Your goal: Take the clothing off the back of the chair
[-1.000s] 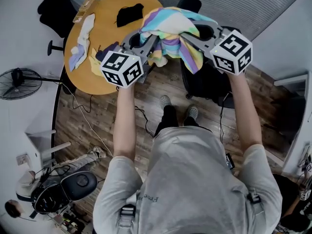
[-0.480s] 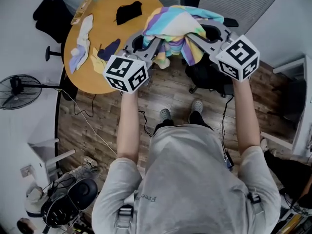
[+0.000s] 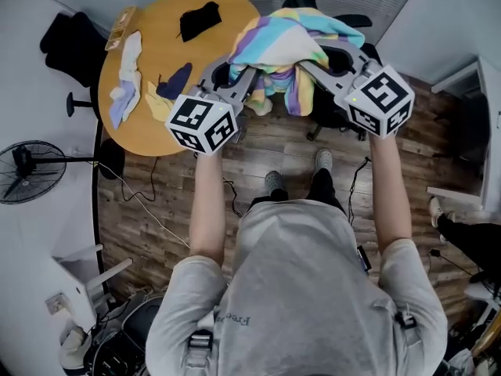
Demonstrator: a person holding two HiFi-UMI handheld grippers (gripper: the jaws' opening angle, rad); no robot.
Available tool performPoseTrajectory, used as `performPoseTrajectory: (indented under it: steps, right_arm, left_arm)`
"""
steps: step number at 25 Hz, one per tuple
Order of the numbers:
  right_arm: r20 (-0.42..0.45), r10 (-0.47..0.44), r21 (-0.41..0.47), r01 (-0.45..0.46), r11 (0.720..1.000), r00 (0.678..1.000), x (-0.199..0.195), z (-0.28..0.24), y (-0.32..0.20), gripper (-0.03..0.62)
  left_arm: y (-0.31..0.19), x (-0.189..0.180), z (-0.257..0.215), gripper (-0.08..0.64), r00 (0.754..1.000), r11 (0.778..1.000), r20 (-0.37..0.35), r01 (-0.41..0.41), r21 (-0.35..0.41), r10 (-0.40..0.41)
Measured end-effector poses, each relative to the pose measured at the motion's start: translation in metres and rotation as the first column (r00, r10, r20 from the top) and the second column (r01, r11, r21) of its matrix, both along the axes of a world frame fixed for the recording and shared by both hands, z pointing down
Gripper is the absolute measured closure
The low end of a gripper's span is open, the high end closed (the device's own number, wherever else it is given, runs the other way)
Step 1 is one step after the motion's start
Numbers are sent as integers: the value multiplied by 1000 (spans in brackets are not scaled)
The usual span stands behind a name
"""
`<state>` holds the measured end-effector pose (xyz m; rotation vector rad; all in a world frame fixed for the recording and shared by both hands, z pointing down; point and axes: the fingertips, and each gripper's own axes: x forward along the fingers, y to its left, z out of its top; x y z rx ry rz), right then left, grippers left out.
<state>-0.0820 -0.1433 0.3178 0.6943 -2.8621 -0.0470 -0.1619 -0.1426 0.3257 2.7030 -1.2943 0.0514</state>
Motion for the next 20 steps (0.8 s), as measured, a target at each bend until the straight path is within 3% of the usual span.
performPoseTrajectory:
  steps: [20]
  right_arm:
    - [50, 34, -120, -28, 992, 998, -16, 33, 13, 491]
  left_arm:
    - [3, -14, 21, 459, 999, 998, -24, -35, -54, 33]
